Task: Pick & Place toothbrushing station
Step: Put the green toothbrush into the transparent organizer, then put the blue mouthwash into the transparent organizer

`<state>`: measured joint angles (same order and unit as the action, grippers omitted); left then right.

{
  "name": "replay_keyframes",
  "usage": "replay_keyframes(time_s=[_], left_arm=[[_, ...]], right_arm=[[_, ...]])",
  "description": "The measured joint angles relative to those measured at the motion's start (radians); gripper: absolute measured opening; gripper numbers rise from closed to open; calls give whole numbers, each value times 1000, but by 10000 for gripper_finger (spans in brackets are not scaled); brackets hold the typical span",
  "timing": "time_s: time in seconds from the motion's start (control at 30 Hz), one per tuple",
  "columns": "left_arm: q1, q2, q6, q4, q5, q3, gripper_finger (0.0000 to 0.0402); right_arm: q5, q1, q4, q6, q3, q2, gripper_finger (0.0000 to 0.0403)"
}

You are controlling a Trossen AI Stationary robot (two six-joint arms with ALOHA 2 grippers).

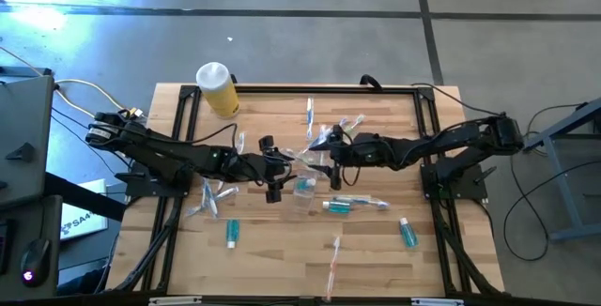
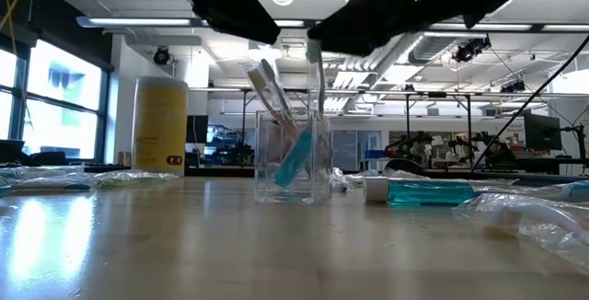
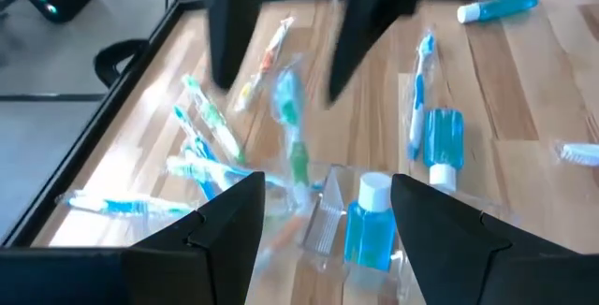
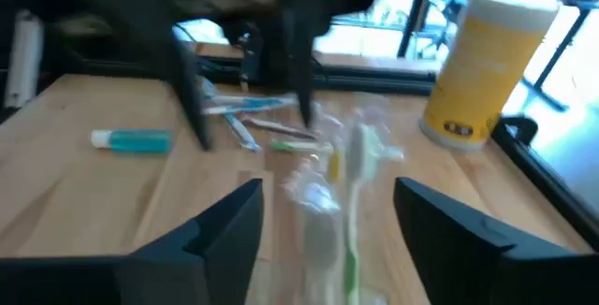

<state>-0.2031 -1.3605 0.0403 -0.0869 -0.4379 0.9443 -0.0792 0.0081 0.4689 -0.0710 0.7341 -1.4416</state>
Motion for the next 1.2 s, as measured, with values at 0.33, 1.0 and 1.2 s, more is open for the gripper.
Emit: replay_keyframes(time_s=[0.33, 1.0, 1.2], left_arm=[[-4, 0, 53, -87, 14, 0, 227], [-345, 16, 456, -247, -124, 0, 227], [-458, 4, 560, -252, -229, 0, 227]], right_arm=[[-140, 148, -135, -65, 0, 184, 274], [-203, 339, -436, 251, 0, 24, 274], [-180, 339, -433, 302, 0, -89, 274]])
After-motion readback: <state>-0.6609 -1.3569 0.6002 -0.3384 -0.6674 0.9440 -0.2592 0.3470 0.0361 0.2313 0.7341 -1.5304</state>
